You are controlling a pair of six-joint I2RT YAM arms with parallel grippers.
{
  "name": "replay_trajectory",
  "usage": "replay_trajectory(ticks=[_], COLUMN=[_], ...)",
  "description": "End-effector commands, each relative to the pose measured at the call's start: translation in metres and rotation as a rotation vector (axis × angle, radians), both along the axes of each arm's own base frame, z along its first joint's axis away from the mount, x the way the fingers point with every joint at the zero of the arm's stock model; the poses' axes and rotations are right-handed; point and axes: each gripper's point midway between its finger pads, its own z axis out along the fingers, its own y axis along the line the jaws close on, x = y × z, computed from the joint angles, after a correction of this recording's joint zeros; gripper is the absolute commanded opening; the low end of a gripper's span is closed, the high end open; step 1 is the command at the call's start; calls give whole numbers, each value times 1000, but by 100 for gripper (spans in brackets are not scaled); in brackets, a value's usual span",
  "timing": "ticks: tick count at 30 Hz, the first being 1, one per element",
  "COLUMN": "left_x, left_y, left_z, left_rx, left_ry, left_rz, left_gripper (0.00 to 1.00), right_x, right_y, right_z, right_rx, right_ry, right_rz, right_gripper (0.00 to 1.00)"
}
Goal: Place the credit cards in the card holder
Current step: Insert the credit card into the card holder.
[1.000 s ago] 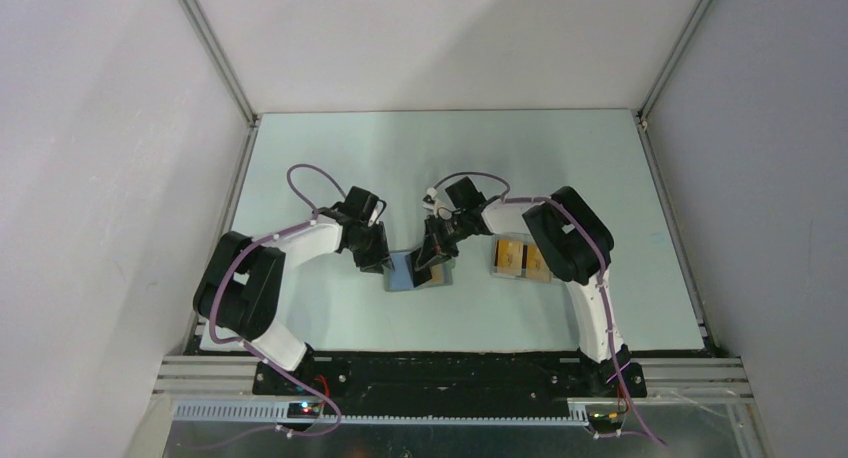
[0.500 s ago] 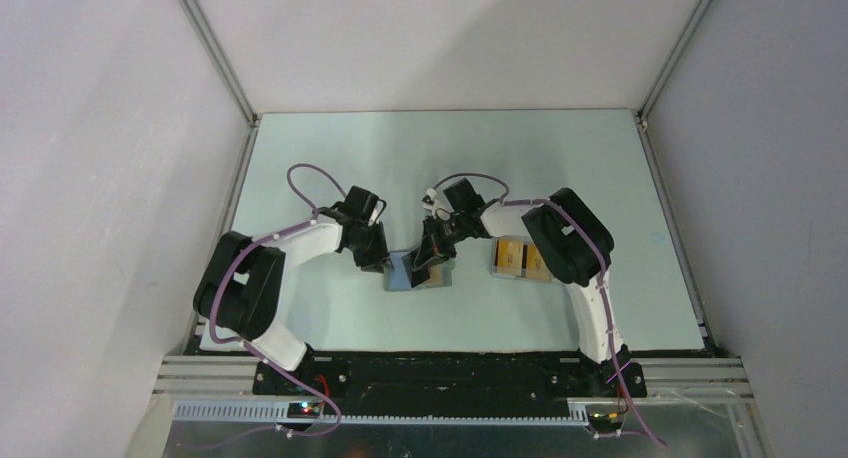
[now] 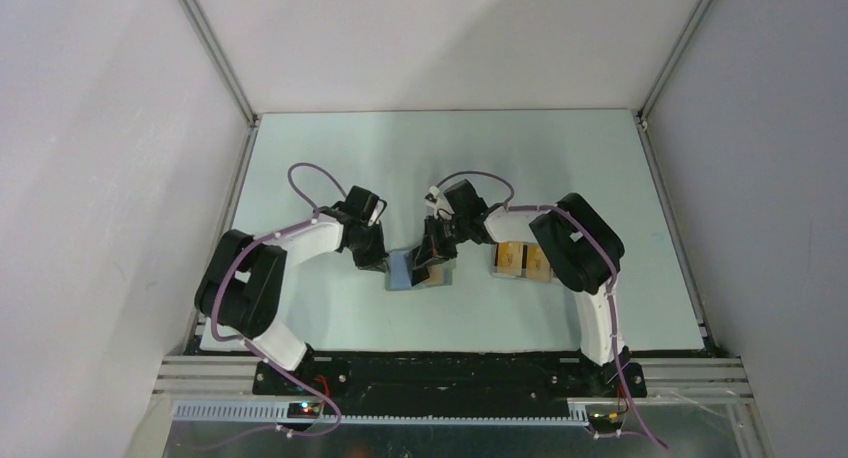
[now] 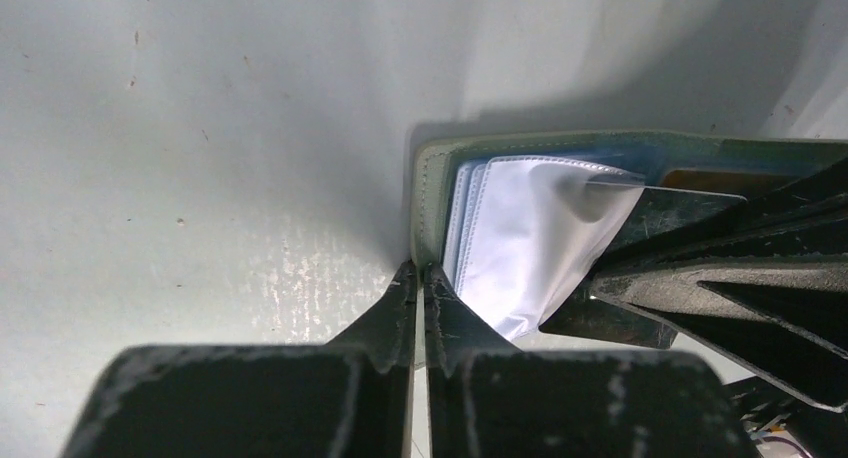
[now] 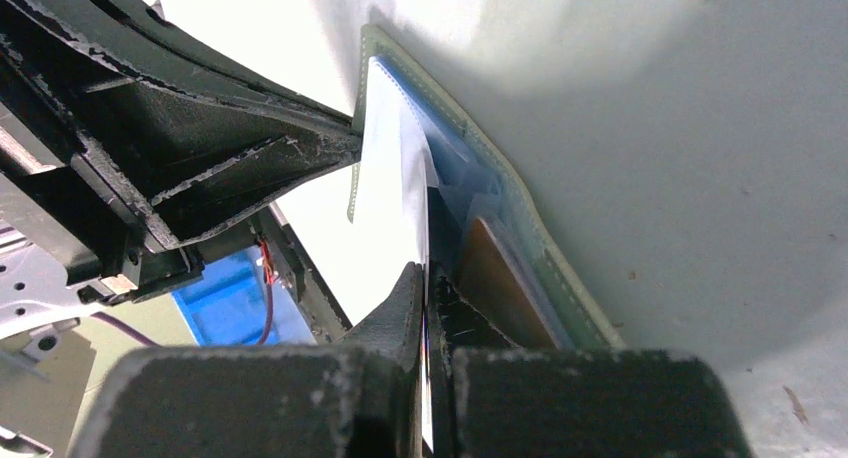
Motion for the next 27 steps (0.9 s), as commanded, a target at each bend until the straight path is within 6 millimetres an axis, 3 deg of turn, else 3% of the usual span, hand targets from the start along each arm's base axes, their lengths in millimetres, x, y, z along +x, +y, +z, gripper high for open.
replay_trajectory(ticks=[1,27], left_x=[-6,-4], left_y=[-4,-4], left_z=[-7,-8], left_rx=[8,18], left_ry=[29,40], left_rz=[-30,-26], left_gripper=[3,0], right_x=[24,31], right_y=[2,-13], right_z=[15,9], right_rx=[-3,-4], right_ry=[-154,-219], right_rz=[-63,-119], right_gripper=[0,0])
